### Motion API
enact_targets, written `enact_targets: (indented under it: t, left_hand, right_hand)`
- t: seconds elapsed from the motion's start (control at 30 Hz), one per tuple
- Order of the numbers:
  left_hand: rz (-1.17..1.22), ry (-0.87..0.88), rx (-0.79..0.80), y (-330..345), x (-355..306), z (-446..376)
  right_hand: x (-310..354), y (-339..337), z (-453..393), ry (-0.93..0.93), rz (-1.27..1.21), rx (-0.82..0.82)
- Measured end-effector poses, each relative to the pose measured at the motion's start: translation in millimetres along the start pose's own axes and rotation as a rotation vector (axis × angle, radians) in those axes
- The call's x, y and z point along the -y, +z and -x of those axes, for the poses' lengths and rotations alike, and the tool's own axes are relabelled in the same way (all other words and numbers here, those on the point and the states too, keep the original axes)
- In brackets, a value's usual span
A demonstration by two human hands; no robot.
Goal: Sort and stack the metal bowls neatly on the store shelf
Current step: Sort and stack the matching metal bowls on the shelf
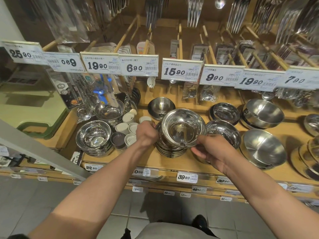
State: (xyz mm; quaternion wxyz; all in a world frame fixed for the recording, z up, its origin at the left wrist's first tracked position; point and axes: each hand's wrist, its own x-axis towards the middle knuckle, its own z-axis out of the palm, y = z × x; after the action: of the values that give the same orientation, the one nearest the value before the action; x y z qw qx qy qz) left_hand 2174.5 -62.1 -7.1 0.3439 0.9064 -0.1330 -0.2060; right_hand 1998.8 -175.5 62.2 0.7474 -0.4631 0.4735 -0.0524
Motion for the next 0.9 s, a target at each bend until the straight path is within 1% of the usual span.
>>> enact_targets:
  t: [0.17, 0.53, 0.73, 0.9]
  left_hand:
    - [-0.001, 0.003, -0.001, 1.7, 0.4, -1.6]
    - [-0.097, -0.005, 0.006, 2.5, -1.5, -0.4]
    - [-0.058, 0.009, 0.001, 3.5, 0.3, 0.8]
    - [-0.014, 0.023, 0.040, 3.4, 3.2, 1.7]
  right_hand:
    - [-1.0, -1.4, -0.5, 0.015, -0.012, -0.010]
    - [-1.7, -4.1, -1.1, 0.017, -0.041, 0.030]
    - [-5.0, -1.4, -3.7, 0.019, -0.022, 0.010]
    - [-5.9, 3.4, -1.2, 0.026, -0.017, 0.024]
